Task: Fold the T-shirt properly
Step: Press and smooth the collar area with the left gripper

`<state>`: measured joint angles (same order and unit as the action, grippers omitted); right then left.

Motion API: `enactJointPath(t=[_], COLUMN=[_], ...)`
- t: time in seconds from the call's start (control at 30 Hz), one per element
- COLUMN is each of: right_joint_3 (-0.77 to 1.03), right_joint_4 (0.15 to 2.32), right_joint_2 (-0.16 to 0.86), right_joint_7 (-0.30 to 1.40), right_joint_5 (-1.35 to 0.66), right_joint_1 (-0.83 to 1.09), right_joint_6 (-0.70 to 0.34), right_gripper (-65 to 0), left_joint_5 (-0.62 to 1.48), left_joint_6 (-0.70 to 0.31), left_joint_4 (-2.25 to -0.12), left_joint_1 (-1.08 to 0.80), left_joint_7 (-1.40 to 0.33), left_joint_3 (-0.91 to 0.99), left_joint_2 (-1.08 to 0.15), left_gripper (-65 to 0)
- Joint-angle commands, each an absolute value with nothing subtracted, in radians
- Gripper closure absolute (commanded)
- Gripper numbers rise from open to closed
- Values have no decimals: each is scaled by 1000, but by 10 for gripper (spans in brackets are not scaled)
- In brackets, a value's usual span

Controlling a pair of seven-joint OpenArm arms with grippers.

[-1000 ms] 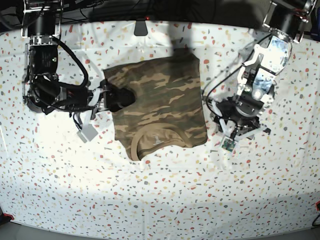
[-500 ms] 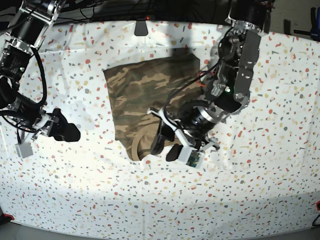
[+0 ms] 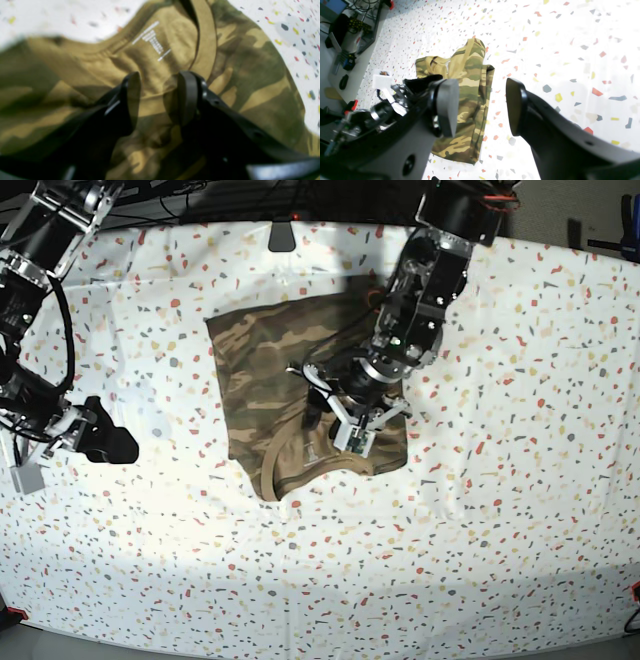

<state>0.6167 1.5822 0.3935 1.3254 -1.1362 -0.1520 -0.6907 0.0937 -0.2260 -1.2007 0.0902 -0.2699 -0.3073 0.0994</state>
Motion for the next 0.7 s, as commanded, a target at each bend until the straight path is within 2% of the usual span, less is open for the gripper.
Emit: enactJointPath(t=[0.0,0.13,0.4,0.67], right_joint_3=[622,622,622,622], right_joint_4=[1600,1600,1600,1600], right_joint_2=[415,415,415,415], right_joint_7=[1308,1308,1308,1291], right_joint_5=[-1163,-1163,-1163,-1155], right_joint_1=[-172,-172,-172,-171], right_joint_6=[-698,-698,-698,-698], right_gripper=[-305,-305,-306,-306], left_joint_5=[90,25,-11,34], left_joint_6=[-236,-233,-233,-233], left_joint_4=[-1177,-1056,-1047,-1147], left_joint_1=[105,105,149,207], left_joint_7=[-243,-145,-142,-305], left_joint_3=[-309,-309,-309,-309], left_joint_2=[111,113,113,113], left_gripper=[-239,-239,-239,-239])
